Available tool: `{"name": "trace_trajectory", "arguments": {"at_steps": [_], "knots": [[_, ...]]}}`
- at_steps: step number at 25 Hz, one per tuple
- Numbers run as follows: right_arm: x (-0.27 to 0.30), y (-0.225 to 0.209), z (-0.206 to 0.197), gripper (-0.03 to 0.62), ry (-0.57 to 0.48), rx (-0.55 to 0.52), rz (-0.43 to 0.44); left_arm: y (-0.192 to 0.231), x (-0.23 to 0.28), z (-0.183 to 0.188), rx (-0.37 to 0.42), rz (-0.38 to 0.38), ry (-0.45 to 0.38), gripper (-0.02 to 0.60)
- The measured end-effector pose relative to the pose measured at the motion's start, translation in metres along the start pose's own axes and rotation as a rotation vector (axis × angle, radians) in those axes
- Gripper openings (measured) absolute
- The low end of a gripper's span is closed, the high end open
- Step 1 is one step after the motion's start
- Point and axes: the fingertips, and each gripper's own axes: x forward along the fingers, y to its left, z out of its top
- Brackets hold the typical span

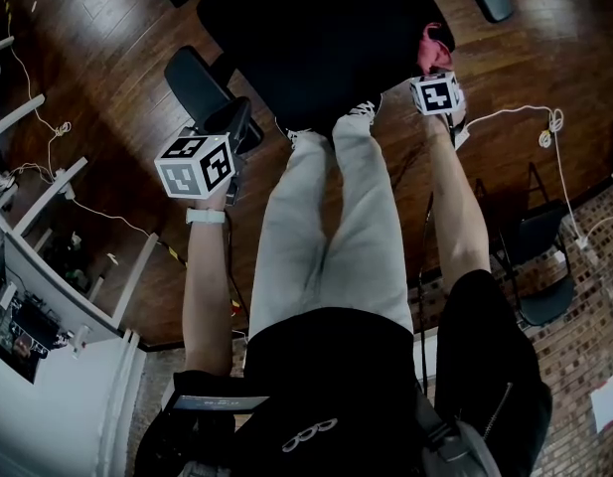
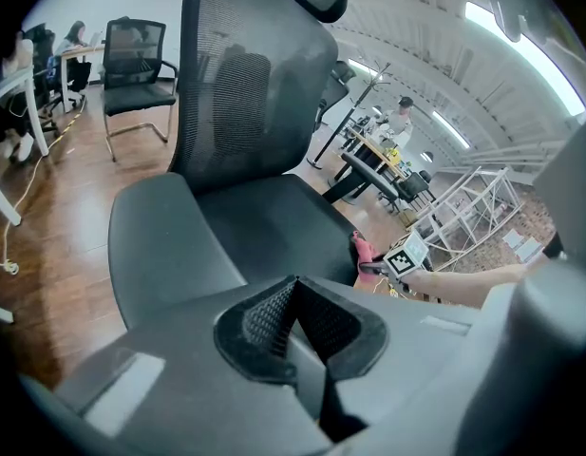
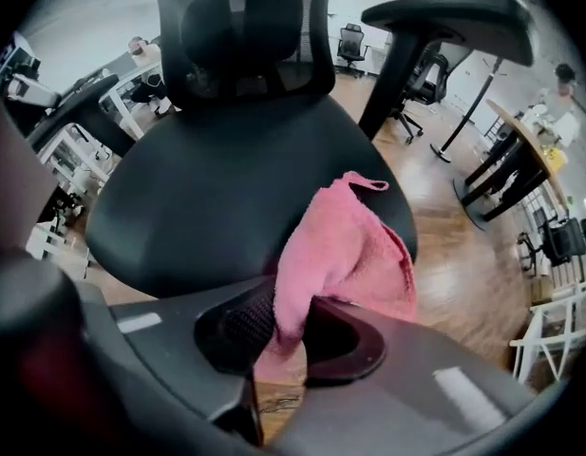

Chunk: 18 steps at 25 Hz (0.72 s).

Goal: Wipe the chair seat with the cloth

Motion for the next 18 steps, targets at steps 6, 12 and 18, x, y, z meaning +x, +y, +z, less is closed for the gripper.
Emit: {"name": "trace_trajectory", "arguments": {"at_steps": [6,12,18], "knots": [[-0.001,0.103,0.008,0.064,-0.041,-0.141,0.112,0.000,0.000,0.001,0.018,0.010,-0.004,-0.010],[-0.008,0.192,0.013,0.064,-0.055,-0.201,0.228,-0.002,-0.002,0.001,0.028,0.001,-0.017,-0.011],[-0.019,0.271,0.025,0.066,-0.083,-0.285,0.363,-0.001,-0.004,0.002,0.033,-0.004,-0.025,-0.009]]}}
